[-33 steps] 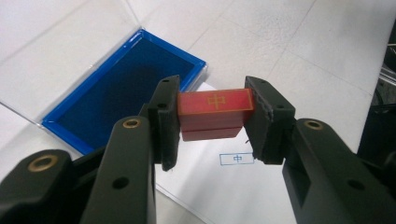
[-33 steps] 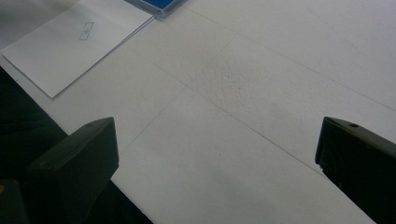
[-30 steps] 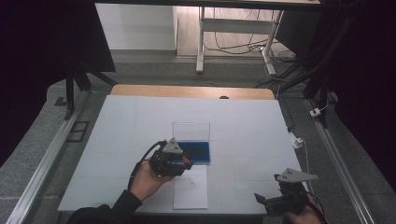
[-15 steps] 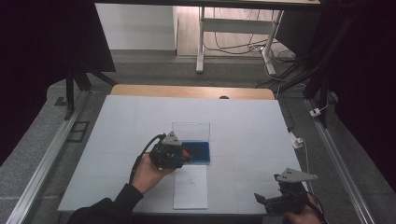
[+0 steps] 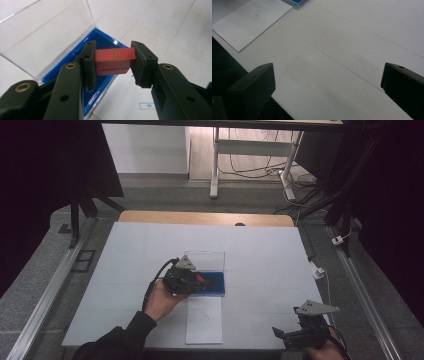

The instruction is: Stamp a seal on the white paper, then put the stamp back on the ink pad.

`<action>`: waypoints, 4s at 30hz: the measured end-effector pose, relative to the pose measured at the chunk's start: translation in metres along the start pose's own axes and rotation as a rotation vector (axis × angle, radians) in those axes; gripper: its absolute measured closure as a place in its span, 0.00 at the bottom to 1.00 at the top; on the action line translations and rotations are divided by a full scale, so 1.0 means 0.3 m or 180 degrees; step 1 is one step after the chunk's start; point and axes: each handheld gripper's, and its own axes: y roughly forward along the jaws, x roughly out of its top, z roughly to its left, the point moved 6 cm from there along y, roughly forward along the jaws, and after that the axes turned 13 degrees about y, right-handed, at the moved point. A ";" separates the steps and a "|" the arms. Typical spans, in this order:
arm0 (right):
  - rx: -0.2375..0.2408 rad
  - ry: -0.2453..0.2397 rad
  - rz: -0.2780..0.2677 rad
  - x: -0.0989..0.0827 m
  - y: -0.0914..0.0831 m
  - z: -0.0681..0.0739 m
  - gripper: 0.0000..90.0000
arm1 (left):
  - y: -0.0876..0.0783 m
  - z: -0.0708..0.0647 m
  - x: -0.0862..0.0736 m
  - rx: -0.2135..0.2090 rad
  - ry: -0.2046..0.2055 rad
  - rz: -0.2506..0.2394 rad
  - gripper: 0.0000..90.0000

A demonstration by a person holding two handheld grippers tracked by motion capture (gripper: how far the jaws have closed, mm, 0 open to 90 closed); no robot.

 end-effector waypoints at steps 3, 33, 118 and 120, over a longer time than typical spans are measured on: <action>-0.0005 0.0010 -0.0005 0.000 -0.001 -0.001 0.00 | 0.013 0.008 0.006 0.0008 0.0005 0.0011 0.64; -0.0005 0.0012 0.0001 0.000 0.000 -0.001 0.00 | 0.145 0.078 -0.019 0.0099 0.0035 0.0158 0.64; 0.0004 -0.0030 -0.0021 0.001 -0.003 0.005 0.00 | -0.053 0.046 -0.038 -0.0272 -0.0343 -0.0119 0.00; 0.0008 -0.0029 -0.0026 0.001 -0.003 0.006 0.00 | -0.061 0.045 -0.043 -0.0290 -0.0347 -0.0157 0.00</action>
